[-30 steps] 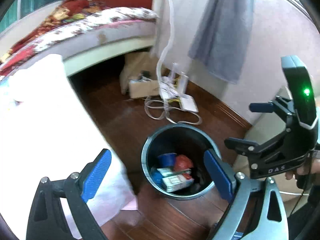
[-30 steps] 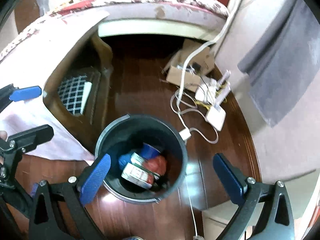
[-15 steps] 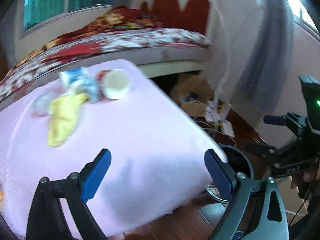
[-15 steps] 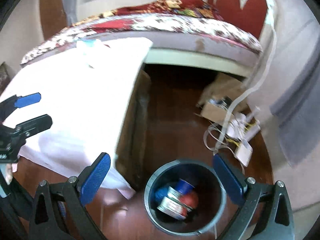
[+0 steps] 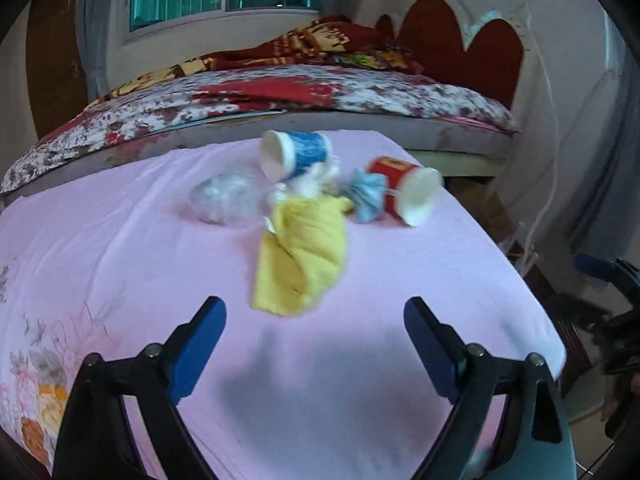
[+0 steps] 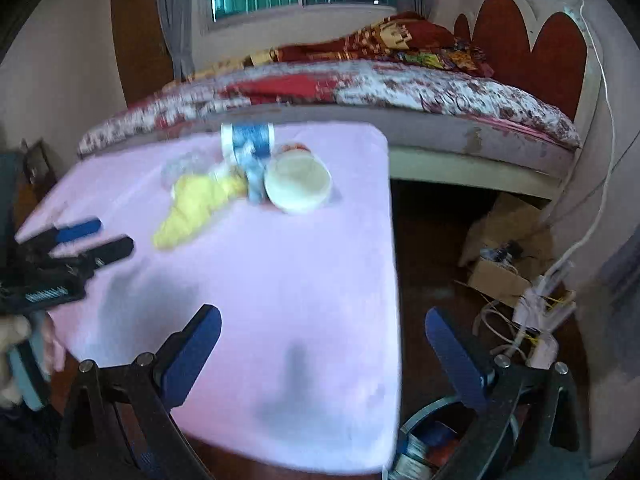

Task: Collect trash
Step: 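Grasp the yellow cloth with the left tool while the right tool grasps the red paper cup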

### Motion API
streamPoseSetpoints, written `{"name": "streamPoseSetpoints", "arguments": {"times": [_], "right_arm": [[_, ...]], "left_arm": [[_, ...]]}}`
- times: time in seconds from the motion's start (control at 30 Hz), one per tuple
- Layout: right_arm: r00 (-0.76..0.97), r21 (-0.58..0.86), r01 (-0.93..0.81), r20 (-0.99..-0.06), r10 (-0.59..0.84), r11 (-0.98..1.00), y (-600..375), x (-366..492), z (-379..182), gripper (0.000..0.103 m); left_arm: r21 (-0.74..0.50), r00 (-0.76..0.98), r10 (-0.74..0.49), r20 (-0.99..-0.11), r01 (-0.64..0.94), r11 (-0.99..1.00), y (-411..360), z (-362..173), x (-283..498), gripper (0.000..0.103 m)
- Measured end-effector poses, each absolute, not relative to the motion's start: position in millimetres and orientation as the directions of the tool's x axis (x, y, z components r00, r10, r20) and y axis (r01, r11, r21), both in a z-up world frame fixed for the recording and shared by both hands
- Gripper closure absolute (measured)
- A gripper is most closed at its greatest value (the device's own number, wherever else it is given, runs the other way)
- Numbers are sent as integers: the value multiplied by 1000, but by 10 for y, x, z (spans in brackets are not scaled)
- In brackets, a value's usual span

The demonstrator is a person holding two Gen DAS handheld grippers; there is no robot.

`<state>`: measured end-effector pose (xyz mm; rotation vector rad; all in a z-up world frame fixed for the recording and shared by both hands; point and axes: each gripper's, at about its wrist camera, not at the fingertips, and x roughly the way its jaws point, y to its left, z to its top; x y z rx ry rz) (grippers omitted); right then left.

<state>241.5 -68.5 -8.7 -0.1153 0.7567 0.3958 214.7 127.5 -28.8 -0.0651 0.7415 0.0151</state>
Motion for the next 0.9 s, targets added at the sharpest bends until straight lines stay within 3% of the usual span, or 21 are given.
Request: {"name": "streamPoseSetpoints", "arguments": {"times": [0.47,0.77,0.9], "right_arm": [[617,5,-436,-726,303,900,-87,3576,-356,0],[586,16,-477,-739,332,879,200,3975,-442,0],[574,16,-483,-749,330,875,209,4091,-465,9]], "left_arm": [[-17,682,7,-731,-28,999,1379,-550,2889,17],[-73,661,-48,-748,-9,997,1384,-595,3090,17],[-114,644,-86,-760,-2,993,1375,-651,3148,23]]}}
